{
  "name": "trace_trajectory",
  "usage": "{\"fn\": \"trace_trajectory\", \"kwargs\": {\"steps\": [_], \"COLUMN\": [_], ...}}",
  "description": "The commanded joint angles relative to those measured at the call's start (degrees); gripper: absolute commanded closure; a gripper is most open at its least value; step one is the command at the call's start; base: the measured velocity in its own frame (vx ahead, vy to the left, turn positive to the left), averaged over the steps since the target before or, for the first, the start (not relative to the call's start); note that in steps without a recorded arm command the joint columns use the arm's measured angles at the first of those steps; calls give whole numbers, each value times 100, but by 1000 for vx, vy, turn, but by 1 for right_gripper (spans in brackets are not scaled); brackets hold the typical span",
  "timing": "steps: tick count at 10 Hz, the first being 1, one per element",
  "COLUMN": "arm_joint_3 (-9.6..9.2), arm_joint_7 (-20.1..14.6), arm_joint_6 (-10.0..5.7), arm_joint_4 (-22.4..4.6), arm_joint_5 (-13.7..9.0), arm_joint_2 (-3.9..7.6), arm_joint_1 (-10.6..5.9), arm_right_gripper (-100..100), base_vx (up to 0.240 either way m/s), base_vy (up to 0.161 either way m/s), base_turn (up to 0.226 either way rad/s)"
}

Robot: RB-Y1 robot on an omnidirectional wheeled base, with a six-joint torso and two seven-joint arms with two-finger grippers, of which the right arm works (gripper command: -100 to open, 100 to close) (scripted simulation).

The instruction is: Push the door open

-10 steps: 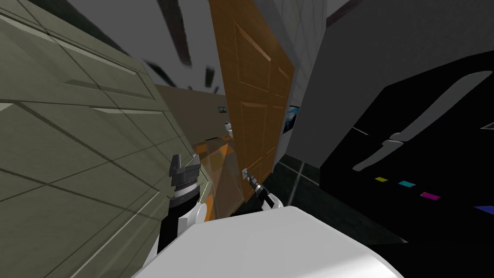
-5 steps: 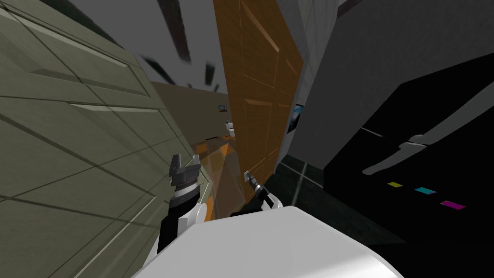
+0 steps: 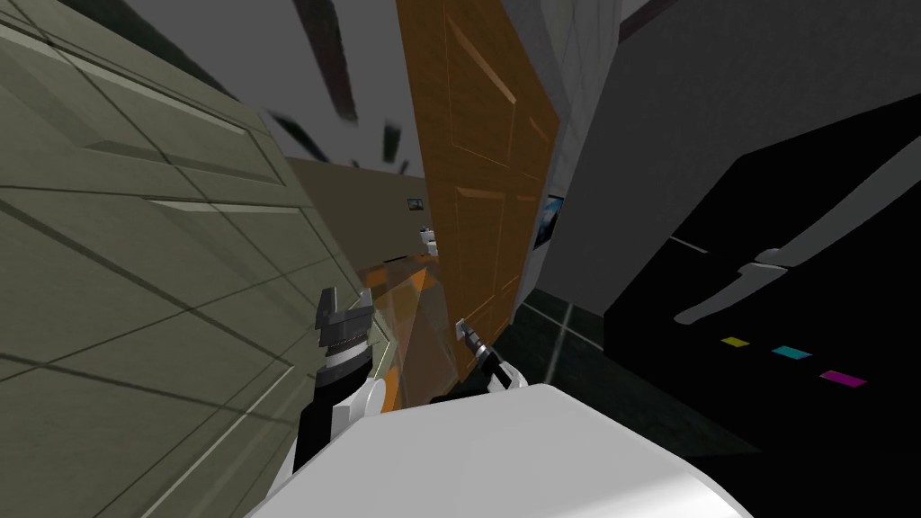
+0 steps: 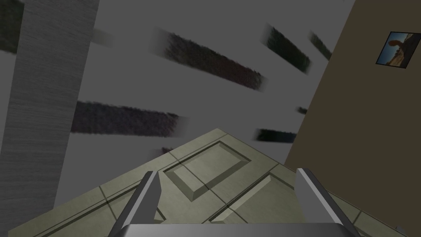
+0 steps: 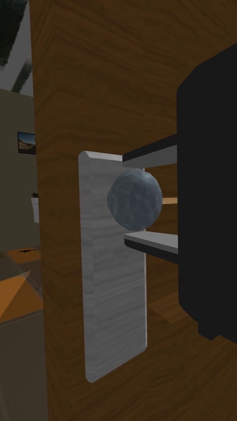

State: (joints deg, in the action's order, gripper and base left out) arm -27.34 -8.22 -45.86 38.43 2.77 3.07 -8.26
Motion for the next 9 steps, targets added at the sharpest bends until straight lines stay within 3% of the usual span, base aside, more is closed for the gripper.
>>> {"fn": "trace_trajectory", "kwargs": {"steps": [1, 4, 8, 9], "arm_joint_3": [76, 173, 538, 538], "arm_joint_7": [35, 92, 308, 308], "arm_joint_6": [6, 8, 16, 16], "arm_joint_4": [8, -8, -69, -69], "arm_joint_5": [-27, -57, -171, -171], "arm_joint_2": [26, 40, 44, 44], "arm_joint_1": [-28, -33, -53, -53], "arm_right_gripper": [100, 100, 100, 100], "base_vx": [123, 135, 161, 135], "base_vy": [90, 98, 141, 95], "base_turn": [-37, -15, -57, -88]}}
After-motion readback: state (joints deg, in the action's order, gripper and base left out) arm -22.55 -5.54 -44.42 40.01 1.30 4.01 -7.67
